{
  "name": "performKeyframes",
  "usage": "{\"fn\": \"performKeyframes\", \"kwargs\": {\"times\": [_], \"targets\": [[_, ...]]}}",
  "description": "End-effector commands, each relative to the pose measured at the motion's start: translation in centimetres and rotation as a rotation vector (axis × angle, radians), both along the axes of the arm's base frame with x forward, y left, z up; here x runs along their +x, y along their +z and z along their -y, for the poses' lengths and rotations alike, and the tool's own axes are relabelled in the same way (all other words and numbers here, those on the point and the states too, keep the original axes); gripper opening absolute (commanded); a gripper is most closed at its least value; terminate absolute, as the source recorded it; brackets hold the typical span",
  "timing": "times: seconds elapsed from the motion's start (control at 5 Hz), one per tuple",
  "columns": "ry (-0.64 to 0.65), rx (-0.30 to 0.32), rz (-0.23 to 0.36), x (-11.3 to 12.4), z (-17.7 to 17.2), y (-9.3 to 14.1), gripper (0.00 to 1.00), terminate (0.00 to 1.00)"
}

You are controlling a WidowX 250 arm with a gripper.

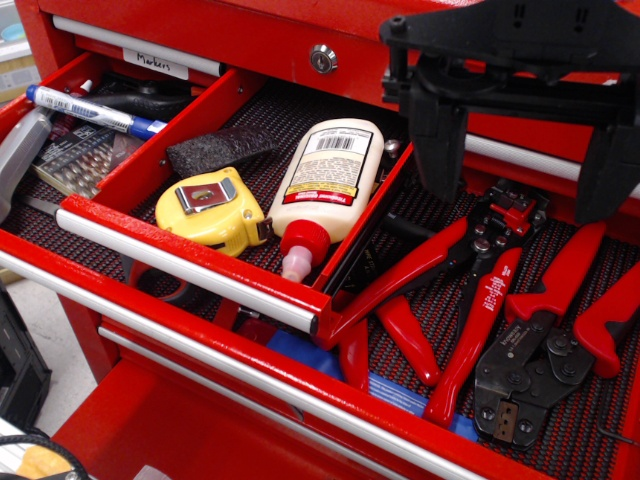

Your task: Pick up blue pen and put into drawer

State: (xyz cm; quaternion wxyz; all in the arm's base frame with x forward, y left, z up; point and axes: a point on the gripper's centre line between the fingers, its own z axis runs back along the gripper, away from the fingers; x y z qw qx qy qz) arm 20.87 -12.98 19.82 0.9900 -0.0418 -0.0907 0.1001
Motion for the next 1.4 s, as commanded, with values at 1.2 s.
{"fn": "performKeyframes", "kwargs": {"times": [1.2], "targets": [[0.6, 0.271, 0.381, 5.9, -24.6, -1.1, 1.0, 0.0]]}}
